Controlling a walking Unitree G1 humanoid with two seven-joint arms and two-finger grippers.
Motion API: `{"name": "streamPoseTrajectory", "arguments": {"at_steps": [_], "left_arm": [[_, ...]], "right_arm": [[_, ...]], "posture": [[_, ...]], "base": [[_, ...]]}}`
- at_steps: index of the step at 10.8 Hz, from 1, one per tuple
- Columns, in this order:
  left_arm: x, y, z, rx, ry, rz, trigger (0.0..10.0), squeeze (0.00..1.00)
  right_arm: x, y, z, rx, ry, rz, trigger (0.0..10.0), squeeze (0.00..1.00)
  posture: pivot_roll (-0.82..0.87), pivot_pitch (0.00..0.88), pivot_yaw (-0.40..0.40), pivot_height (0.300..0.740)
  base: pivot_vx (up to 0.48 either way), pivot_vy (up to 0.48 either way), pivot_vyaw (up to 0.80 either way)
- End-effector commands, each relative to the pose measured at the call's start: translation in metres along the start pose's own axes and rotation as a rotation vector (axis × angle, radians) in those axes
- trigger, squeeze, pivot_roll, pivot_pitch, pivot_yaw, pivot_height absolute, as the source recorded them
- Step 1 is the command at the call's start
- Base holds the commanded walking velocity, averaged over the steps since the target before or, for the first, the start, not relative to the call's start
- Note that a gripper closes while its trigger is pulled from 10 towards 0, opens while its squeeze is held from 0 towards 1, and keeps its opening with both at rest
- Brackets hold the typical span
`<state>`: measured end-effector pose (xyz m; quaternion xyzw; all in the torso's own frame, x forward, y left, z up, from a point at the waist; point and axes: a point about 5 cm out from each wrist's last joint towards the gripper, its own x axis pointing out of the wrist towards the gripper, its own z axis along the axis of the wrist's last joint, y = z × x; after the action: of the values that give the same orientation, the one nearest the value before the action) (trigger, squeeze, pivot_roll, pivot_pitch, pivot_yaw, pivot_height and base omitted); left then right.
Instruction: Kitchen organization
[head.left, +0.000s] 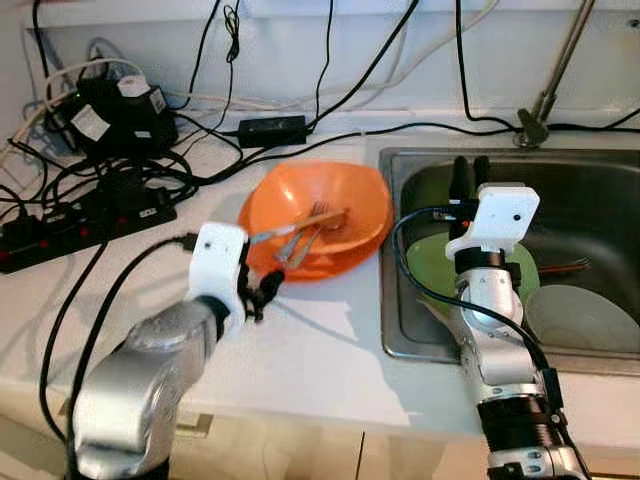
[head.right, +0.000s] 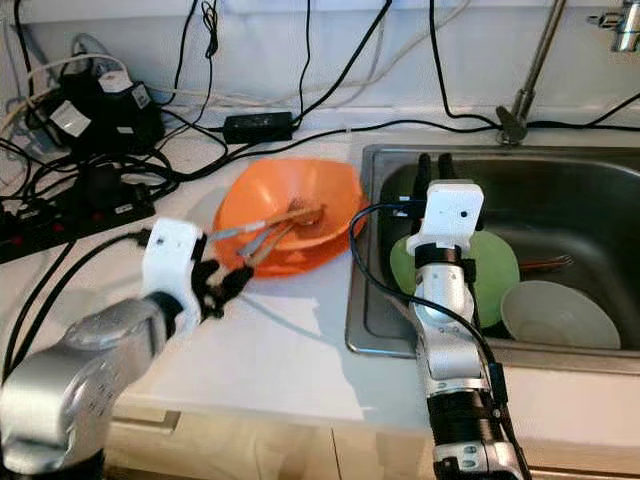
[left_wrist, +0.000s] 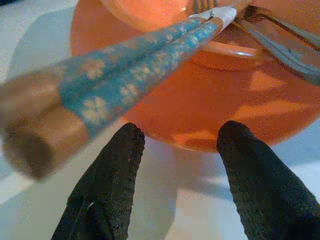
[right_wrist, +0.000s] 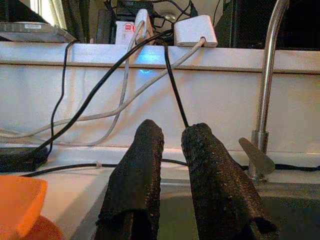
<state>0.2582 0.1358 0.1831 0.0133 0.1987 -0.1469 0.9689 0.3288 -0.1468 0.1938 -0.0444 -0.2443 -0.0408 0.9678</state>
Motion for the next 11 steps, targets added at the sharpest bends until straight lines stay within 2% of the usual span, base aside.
{"name": "streamPoseTrajectory", "arguments": {"at_steps": [1,5,11], "left_arm": [[-0.006,0.000,-0.012,-0.005,0.080,0.009,10.0,0.00],[-0.018,-0.004,-0.008,-0.014,0.080,0.017,10.0,0.00],[-0.042,-0.006,-0.017,0.009,0.135,0.028,10.0,0.00]], "right_arm": [[0.005,-0.001,0.006,0.009,-0.036,-0.002,10.0,0.00],[0.017,-0.015,0.019,-0.021,-0.085,-0.021,10.0,0.00],[0.020,-0.017,0.017,-0.034,-0.075,-0.015,10.0,0.00]], "posture": [[0.12,0.030,0.087,0.740],[0.13,0.037,0.084,0.740],[0.17,0.050,0.077,0.740]], "base": [[0.000,0.000,0.00],[0.000,0.000,0.00],[0.000,0.000,0.00]]}}
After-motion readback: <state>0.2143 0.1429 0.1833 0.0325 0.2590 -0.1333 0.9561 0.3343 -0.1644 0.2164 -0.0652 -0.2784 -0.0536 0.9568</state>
